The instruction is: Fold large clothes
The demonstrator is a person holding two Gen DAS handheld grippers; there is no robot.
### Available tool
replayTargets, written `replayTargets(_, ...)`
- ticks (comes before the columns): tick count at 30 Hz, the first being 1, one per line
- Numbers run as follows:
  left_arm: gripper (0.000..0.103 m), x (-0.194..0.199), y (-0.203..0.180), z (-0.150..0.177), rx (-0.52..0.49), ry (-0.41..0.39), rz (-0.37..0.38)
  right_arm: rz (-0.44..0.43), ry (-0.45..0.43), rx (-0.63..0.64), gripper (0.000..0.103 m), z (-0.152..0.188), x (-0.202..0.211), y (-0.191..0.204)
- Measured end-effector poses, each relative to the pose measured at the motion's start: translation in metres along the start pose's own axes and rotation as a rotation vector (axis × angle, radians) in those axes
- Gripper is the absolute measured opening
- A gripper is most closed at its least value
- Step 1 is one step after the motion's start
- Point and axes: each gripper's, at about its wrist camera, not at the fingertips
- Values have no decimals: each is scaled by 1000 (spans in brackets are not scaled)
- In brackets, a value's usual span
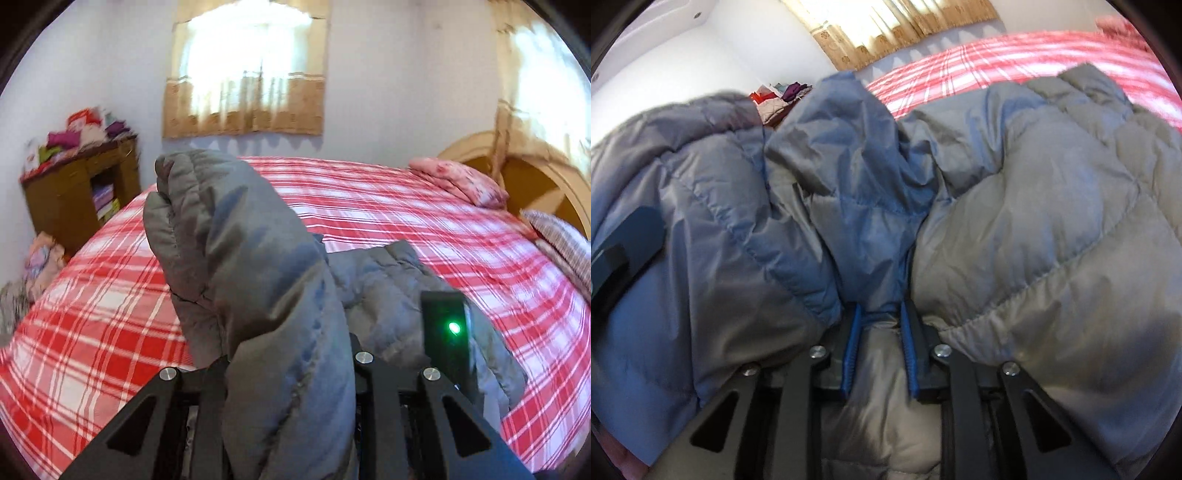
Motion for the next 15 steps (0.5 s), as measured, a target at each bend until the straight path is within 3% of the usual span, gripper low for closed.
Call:
replayTargets(5,24,-6,-26,-9,-97,1,18,-75,24,-76,13,-4,14,-16)
replayTargets(13,24,-22,-71,-10,-245,18,59,-37,-4,-40,9,0,48,-32)
replayTargets(15,24,-23,-74,-9,-237,20,88,-18,-8,-23,7,1,53,-33)
Point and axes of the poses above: each gripper's, at about its wrist camera, not at the fingertips, and x roughly against the way its jaws point, y to its left, z to its underside, and after that the axes turned 14 degrees about -x, right-handed
